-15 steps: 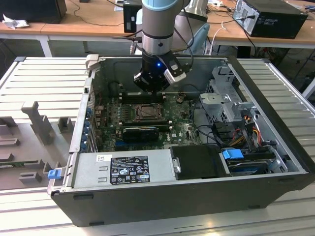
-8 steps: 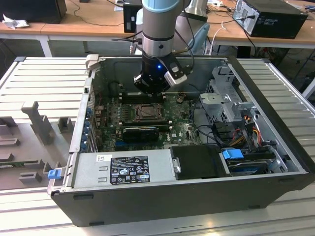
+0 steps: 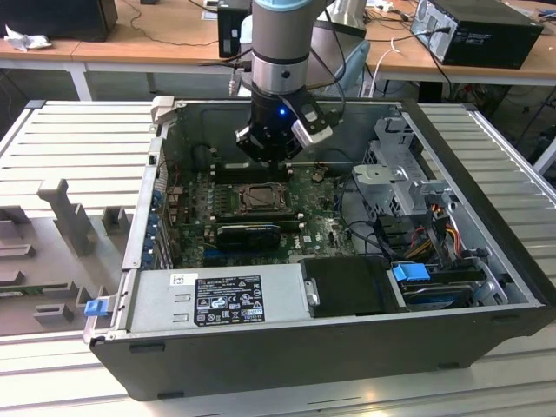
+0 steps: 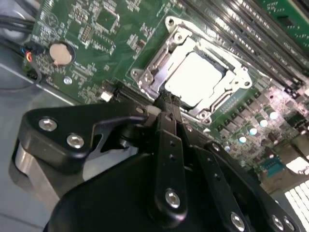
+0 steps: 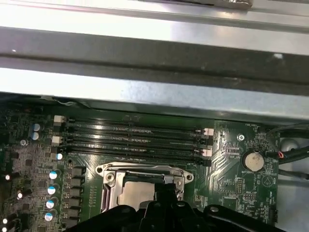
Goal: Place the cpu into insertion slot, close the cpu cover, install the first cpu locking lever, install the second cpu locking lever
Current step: 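Install the second cpu locking lever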
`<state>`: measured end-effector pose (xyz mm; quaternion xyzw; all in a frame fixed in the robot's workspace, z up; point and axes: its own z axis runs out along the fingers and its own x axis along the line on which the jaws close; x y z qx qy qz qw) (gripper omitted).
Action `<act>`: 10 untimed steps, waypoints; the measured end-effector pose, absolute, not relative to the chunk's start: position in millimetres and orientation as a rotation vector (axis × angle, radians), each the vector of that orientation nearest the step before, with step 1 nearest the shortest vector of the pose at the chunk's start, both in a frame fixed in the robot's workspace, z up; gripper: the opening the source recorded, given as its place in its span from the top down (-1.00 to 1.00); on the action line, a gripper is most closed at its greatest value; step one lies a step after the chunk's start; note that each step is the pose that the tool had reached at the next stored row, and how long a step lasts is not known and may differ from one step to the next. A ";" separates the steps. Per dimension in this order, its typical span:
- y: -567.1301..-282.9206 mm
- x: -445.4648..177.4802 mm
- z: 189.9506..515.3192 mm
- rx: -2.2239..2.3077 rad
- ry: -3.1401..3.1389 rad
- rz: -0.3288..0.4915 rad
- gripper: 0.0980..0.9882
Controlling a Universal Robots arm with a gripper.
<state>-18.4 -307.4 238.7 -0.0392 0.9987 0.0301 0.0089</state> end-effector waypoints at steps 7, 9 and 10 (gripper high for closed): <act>-325.8 -18.3 238.7 -0.122 3.120 0.095 0.98; -327.3 -18.3 240.4 -0.122 3.120 0.096 0.98; -327.3 -18.3 246.1 -0.122 3.122 0.096 0.98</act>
